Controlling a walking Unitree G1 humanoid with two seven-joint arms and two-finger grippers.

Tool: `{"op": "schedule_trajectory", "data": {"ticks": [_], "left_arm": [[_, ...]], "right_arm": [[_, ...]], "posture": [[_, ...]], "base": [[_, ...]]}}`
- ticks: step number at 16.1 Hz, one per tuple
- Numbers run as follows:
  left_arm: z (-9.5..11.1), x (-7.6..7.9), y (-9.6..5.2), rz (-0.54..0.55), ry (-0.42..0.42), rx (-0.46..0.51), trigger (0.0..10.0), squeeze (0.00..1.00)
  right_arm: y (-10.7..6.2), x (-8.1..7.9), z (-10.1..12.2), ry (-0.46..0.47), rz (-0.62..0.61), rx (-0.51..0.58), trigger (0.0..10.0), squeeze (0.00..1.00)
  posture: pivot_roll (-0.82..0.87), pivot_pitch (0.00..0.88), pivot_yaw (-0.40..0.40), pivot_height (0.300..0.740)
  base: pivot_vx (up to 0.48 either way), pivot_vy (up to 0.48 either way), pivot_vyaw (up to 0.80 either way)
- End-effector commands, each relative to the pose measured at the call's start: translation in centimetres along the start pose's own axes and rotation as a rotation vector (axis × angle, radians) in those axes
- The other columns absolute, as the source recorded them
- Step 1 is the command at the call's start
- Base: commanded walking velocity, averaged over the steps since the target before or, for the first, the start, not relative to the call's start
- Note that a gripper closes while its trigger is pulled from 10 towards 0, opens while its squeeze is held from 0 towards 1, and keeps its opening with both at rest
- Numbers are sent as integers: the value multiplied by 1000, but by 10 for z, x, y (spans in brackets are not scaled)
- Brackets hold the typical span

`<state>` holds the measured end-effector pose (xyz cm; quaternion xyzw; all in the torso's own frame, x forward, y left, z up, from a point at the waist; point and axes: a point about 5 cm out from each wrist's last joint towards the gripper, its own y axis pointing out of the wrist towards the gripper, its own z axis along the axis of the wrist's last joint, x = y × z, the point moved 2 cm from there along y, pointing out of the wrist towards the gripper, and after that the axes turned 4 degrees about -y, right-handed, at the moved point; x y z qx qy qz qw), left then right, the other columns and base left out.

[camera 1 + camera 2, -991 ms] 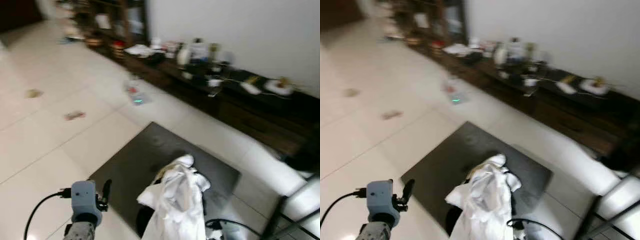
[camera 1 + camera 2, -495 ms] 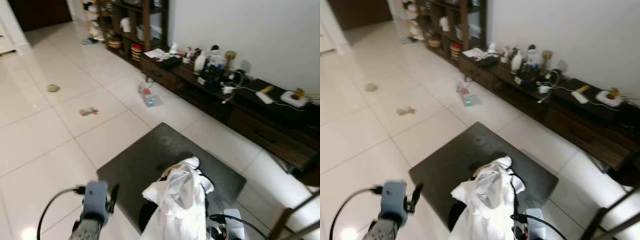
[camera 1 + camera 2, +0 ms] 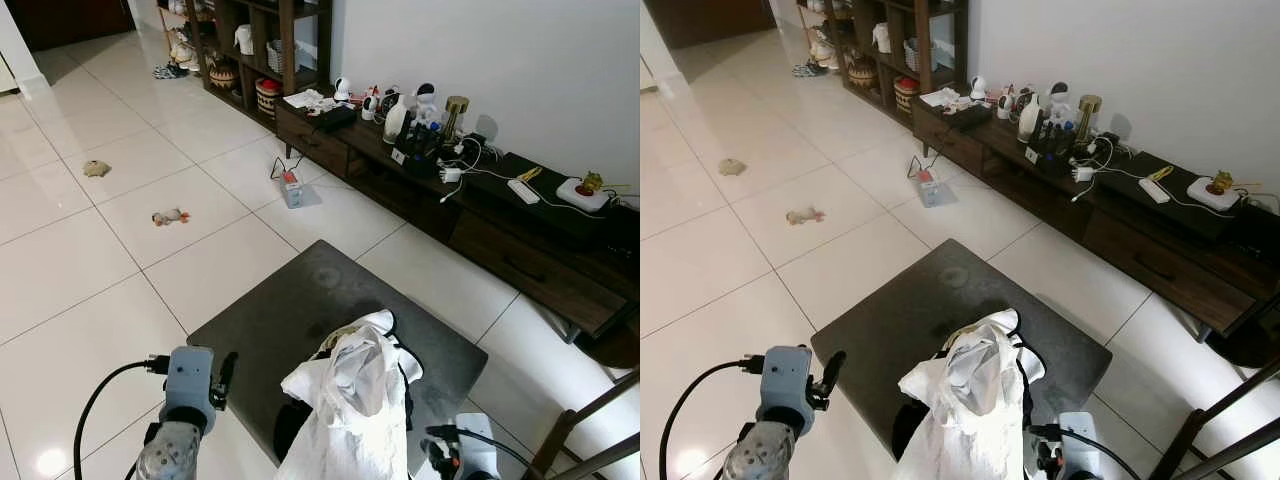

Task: Hang hanger

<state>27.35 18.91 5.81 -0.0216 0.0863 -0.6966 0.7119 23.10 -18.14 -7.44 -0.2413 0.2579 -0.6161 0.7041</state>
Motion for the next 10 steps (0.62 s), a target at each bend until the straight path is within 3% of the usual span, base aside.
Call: {"op": "schedule_trajectory", "data": {"ticks": [1, 2, 3, 4, 5, 7, 8, 9, 10], "left_arm": [[0, 1, -4, -7, -14, 8, 10000, 0], [-5, 0, -8, -1, -16, -7, 10000, 0], [-12, -3, -13, 6, -14, -29, 10000, 0], [-21, -7, -18, 28, -22, -58, 10000, 0], [-25, -9, -20, 43, -29, -68, 10000, 0], [-13, -5, -14, 23, -40, -31, 10000, 0], [0, -4, -8, 18, -50, 4, 10000, 0], [2, -3, -8, 17, -50, 10, 10000, 0], [10, 0, -7, 0, -41, 33, 10000, 0]], "right_arm": [[-2, 1, -1, 42, -5, 34, 10000, 0], [15, -10, 83, 13, 46, 271, 10000, 0], [18, -22, 143, -13, 88, 418, 10000, 0], [18, -34, 166, -33, 131, 479, 10000, 0], [17, -43, 177, -36, 167, 517, 10000, 0], [16, -57, 187, -43, 218, 539, 10000, 0], [21, -57, 182, 12, 204, 480, 10000, 0], [22, -57, 180, 5, 193, 453, 10000, 0], [25, -59, 173, -77, 183, 402, 10000, 0]], "posture": [[130, 118, -51, 740], [135, 115, -50, 740], [135, 114, -49, 740], [134, 113, -50, 740], [133, 112, -53, 740], [141, 112, -57, 740], [143, 113, -60, 740], [142, 120, -61, 740], [146, 134, -62, 740]], "base": [[0, 0, 0], [0, 0, 0], [0, 0, 0], [0, 0, 0], [0, 0, 0], [0, 0, 0], [0, 0, 0], [0, 0, 0], [0, 0, 0]]}}
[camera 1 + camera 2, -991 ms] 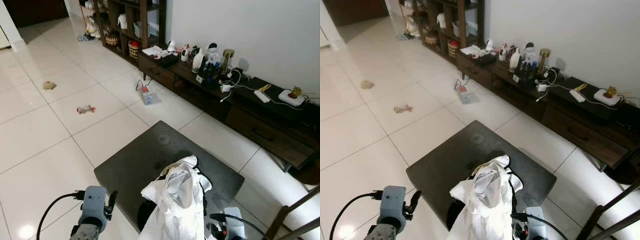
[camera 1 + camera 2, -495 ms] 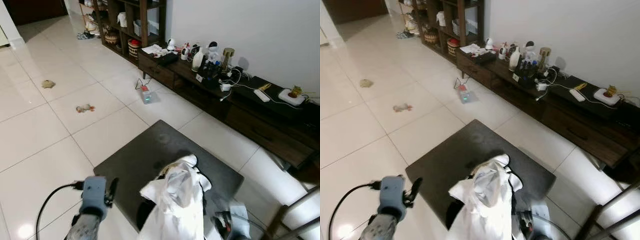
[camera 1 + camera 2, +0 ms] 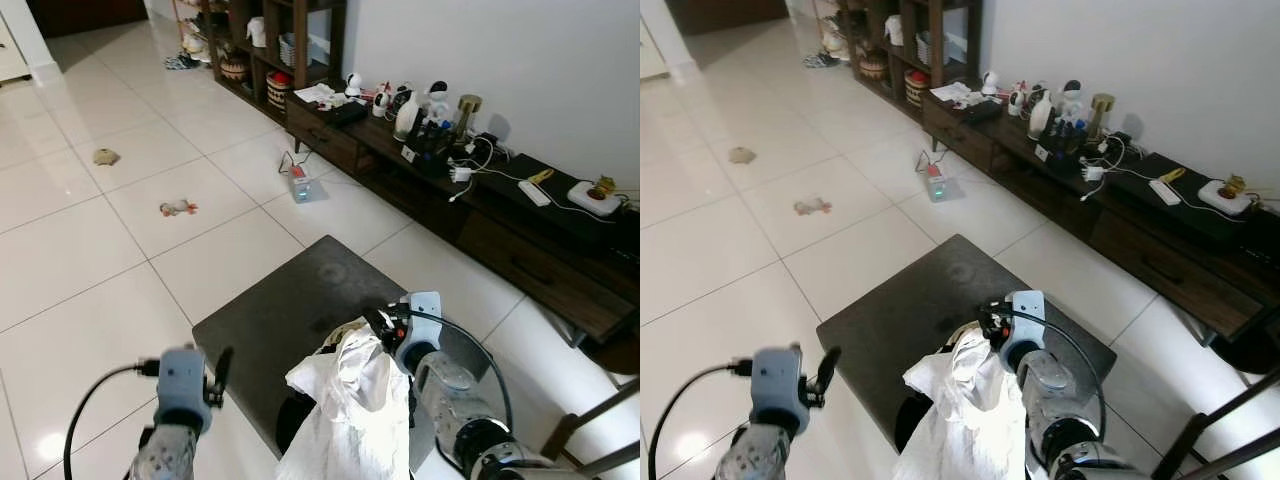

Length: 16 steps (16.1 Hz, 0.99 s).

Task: Hang hanger

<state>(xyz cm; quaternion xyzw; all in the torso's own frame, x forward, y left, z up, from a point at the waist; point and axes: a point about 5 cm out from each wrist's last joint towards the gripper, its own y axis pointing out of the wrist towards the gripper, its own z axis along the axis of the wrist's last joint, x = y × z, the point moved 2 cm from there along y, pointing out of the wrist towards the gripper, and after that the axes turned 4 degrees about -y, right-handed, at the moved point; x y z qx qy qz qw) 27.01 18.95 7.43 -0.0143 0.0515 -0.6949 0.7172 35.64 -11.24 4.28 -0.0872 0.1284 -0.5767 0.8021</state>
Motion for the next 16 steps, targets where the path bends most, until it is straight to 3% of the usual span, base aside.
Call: {"op": "schedule_trajectory", "data": {"ticks": [1, 2, 4, 6, 9, 10, 12, 13, 14, 16], "left_arm": [[4, 3, -4, -23, -1, 3, 10000, 0], [4, -3, -14, 9, -18, 5, 10000, 0], [-14, -21, -36, 105, -18, -69, 10000, 0], [-19, -34, -56, 202, -37, -123, 10000, 0], [6, -29, -59, 182, -60, -56, 10000, 0], [3, -26, -68, 178, -42, -75, 10000, 0], [-32, -26, -99, 195, 1, -236, 10000, 0], [-67, -29, -120, 213, 53, -437, 10000, 0], [-75, -27, -117, 191, 70, -479, 10000, 0], [-77, -26, -106, 189, 60, -465, 10000, 0]], "right_arm": [[0, 2, -3, -40, -11, -41, 10000, 0], [2, -3, 0, -27, 11, -26, 10000, 0], [6, -12, 5, -35, 33, -25, 10000, 0], [9, -14, 2, -131, 10, -97, 10000, 0], [14, -13, 14, -136, -8, -90, 10000, 0], [15, -12, 20, -114, -21, -71, 10000, 0], [15, -8, 19, -106, -50, -82, 10000, 0], [13, -3, 17, -99, -86, -85, 10000, 0], [12, 1, 15, -72, -123, -85, 10000, 0], [10, 6, 12, -39, -157, -85, 10000, 0]], "posture": [[153, 147, -61, 740], [167, 165, -58, 740], [179, 183, -59, 740], [205, 222, -61, 740], [229, 249, -66, 740], [231, 248, -69, 740], [246, 250, -69, 740], [253, 253, -71, 740], [253, 249, -70, 740], [253, 228, -71, 740]], "base": [[0, 0, 0], [0, 0, 0], [0, 0, 0], [0, 0, 0], [0, 0, 0], [0, 0, 0], [0, 0, 0], [0, 0, 0], [0, 0, 0], [0, 0, 0]]}}
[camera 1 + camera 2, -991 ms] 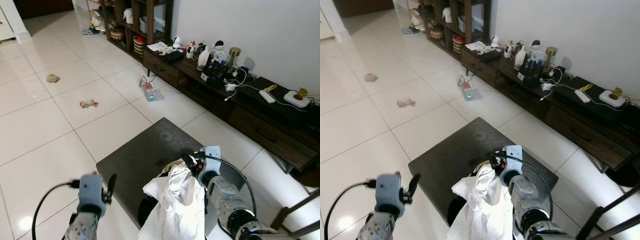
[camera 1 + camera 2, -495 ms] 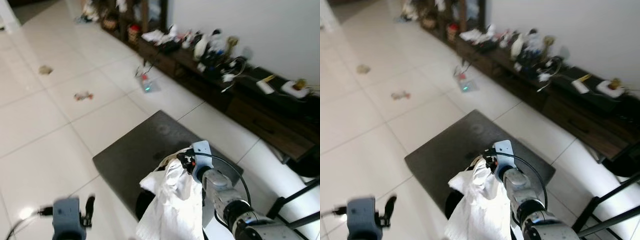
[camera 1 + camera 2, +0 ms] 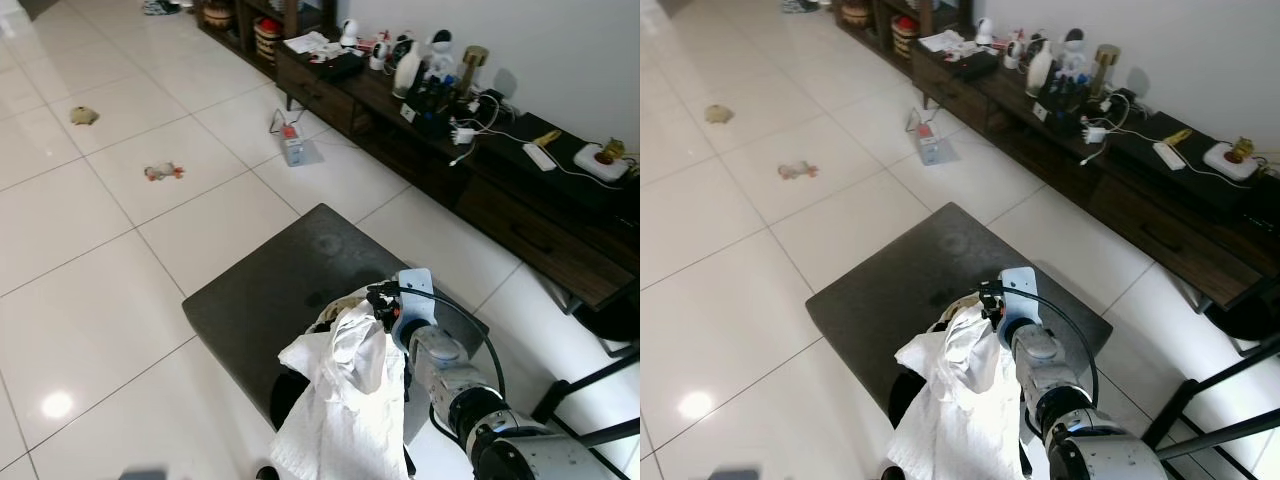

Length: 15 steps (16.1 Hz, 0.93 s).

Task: Hang hanger

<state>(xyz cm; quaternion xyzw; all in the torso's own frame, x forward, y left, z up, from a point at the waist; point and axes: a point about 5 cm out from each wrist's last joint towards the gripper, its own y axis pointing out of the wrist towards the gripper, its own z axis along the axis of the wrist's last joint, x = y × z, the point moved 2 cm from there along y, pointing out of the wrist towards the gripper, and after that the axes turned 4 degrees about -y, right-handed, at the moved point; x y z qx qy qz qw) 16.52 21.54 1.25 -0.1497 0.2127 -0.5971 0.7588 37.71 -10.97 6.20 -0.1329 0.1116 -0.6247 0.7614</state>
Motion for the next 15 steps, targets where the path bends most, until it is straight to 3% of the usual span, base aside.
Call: {"op": "schedule_trajectory", "data": {"ticks": [1, 4, 5, 8, 10, 12, 13, 14, 15], "left_arm": [[-19, -3, 6, 34, 14, -58, 10000, 0], [-35, 0, 11, 53, 20, -106, 10000, 0], [-43, -2, 13, 78, 38, -134, 10000, 0], [-49, 0, 10, 84, 20, -131, 10000, 0], [-47, 2, 7, 80, 23, -112, 10000, 0], [-48, 3, 2, 72, 34, -102, 10000, 0], [-49, 3, -2, 72, 34, -100, 10000, 0], [-49, 3, -5, 70, 37, -98, 10000, 0], [-48, 3, -8, 68, 42, -97, 10000, 0]], "right_arm": [[-5, 11, -20, 63, -57, -60, 10000, 0], [-11, 21, -36, 123, -101, -96, 10000, 0], [-16, 27, -47, 148, -127, -122, 10000, 1000], [-21, 29, -60, 182, -132, -143, 10000, 1000], [-20, 18, -62, 176, -55, -148, 10000, 1000], [-20, 10, -63, 82, 2, -168, 10000, 1000], [-19, 8, -63, 54, 12, -172, 10000, 835], [-18, 7, -61, 54, 15, -168, 10000, 16], [-18, 6, -60, 49, 17, -166, 10000, 0]], "posture": [[245, 211, -79, 740], [263, 187, -94, 740], [289, 173, -102, 740], [307, 175, -107, 740], [317, 193, -107, 740], [323, 213, -104, 740], [330, 225, -103, 740], [338, 236, -101, 740], [343, 243, -99, 740]], "base": [[0, 0, 0], [0, 0, 0], [0, 0, 0], [0, 0, 0], [0, 0, 0], [0, 0, 0], [0, 0, 0], [0, 0, 0], [0, 0, 0]]}}
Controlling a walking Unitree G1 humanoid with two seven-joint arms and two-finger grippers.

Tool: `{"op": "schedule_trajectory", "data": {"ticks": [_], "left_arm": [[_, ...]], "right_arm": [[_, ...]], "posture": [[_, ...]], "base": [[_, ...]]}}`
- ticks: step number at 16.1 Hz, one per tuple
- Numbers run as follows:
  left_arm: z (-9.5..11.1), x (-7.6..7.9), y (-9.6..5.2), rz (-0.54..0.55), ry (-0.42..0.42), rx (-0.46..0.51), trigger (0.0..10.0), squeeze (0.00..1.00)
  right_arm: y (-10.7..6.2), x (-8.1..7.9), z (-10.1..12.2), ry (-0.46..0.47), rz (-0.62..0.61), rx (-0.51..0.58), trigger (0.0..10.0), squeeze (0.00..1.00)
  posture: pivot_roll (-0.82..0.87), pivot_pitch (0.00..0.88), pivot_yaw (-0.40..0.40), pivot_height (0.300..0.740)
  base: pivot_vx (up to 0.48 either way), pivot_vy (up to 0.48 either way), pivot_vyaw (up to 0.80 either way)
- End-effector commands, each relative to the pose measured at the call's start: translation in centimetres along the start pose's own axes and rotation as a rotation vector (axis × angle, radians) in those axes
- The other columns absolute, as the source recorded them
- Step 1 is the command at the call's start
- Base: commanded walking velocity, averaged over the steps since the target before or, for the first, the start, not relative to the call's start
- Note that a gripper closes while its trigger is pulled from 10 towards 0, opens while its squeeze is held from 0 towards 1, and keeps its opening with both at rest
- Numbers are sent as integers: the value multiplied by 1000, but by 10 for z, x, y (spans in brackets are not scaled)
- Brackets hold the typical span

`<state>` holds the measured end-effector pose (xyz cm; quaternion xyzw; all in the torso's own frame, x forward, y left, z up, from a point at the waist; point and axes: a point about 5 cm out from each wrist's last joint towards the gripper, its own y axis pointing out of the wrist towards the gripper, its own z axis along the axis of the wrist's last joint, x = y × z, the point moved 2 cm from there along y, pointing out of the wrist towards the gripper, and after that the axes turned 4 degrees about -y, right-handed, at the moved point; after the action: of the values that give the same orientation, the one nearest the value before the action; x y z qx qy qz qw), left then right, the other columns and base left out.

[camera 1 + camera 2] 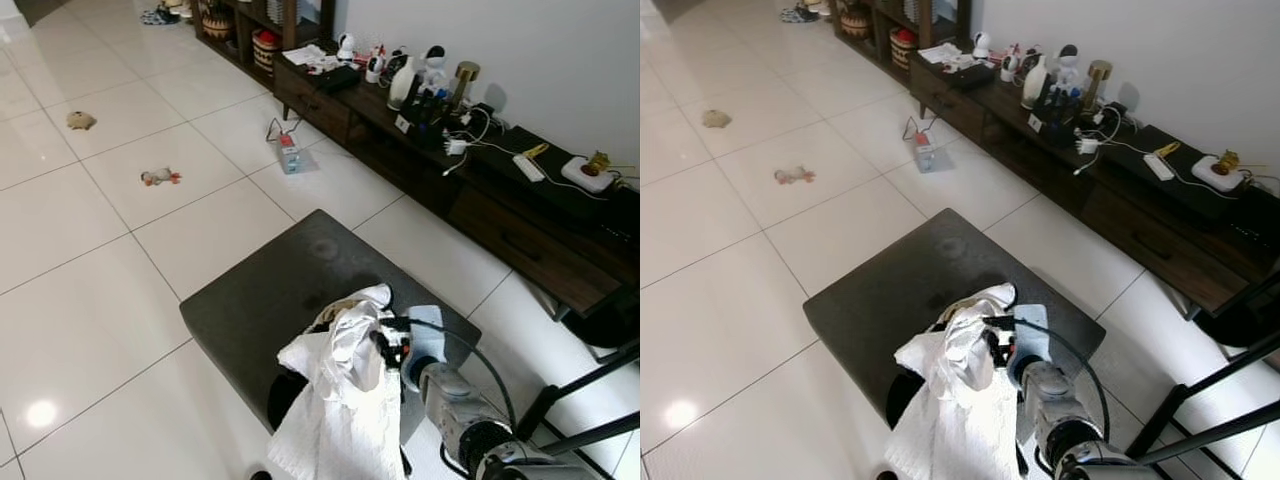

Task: Hang hanger

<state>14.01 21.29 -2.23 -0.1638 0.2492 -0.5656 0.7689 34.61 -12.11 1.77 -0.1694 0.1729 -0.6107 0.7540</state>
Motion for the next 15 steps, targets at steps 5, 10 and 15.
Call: {"op": "schedule_trajectory", "data": {"ticks": [5, 10, 15], "left_arm": [[3, -4, -23, 0, 58, 20, 10000, 0], [54, -2, -40, -27, 26, 243, 10000, 0], [124, -16, -72, -4, -71, 493, 10000, 0]], "right_arm": [[0, 8, 2, -57, -89, 4, 10000, 0], [-1, 14, 15, -19, -145, 93, 10000, 0], [1, 15, 32, -38, -196, 138, 10000, 0]], "posture": [[362, 299, -81, 740], [367, 352, -65, 740], [361, 477, -15, 740]], "base": [[0, 0, 0], [0, 0, 0], [0, 0, 0]]}}
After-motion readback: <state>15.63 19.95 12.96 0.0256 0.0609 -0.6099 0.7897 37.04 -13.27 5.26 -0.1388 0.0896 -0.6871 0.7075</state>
